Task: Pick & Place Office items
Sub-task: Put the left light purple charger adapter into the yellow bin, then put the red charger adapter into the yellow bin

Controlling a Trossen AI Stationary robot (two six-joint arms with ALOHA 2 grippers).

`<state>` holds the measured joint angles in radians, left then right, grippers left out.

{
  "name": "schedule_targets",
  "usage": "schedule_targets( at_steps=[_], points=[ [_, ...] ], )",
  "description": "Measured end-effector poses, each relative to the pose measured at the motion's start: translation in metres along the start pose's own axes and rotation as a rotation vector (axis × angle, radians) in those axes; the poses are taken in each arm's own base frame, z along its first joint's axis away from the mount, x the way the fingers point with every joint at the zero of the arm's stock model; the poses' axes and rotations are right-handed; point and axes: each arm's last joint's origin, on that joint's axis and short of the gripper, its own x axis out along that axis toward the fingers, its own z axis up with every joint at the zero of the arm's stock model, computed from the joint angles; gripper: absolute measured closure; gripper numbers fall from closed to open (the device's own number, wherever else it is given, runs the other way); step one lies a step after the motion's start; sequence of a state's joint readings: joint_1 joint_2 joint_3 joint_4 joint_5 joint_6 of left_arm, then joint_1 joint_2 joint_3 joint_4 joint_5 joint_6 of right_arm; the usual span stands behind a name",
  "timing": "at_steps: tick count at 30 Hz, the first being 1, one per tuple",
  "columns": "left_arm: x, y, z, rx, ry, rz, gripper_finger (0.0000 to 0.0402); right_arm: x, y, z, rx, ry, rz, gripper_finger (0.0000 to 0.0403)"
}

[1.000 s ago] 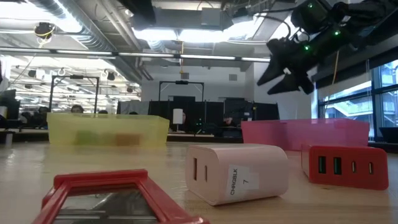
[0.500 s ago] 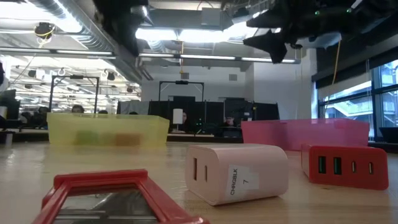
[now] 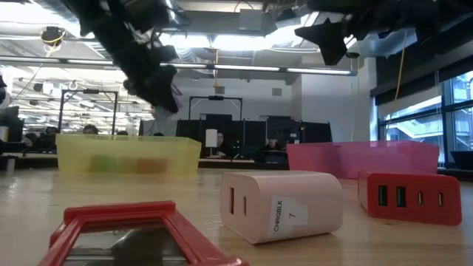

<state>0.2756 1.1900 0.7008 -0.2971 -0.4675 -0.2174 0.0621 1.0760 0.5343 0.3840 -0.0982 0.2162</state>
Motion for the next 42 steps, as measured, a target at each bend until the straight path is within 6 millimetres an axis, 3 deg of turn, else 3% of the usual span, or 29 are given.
schedule_targets(
  at_steps=[11, 21, 32, 42],
  points=[
    [0.024, 0.015, -0.035, -0.117, 0.034, -0.033, 0.0186, 0.001, 0.028, -0.007, -0.056, 0.028, 0.117, 0.0151],
    [0.031, 0.017, -0.070, -0.218, 0.120, 0.005, 0.0185, 0.000, 0.035, -0.008, -0.073, 0.034, 0.146, 0.0151],
    [0.032, 0.015, -0.066, -0.304, 0.056, -0.019, 0.0157, 0.000, 0.035, -0.008, -0.068, 0.034, 0.146, 0.0151],
    [0.025, 0.017, -0.055, -0.258, -0.048, -0.050, 0.0124, 0.000, 0.035, -0.008, -0.066, 0.034, 0.146, 0.0151]
  ],
)
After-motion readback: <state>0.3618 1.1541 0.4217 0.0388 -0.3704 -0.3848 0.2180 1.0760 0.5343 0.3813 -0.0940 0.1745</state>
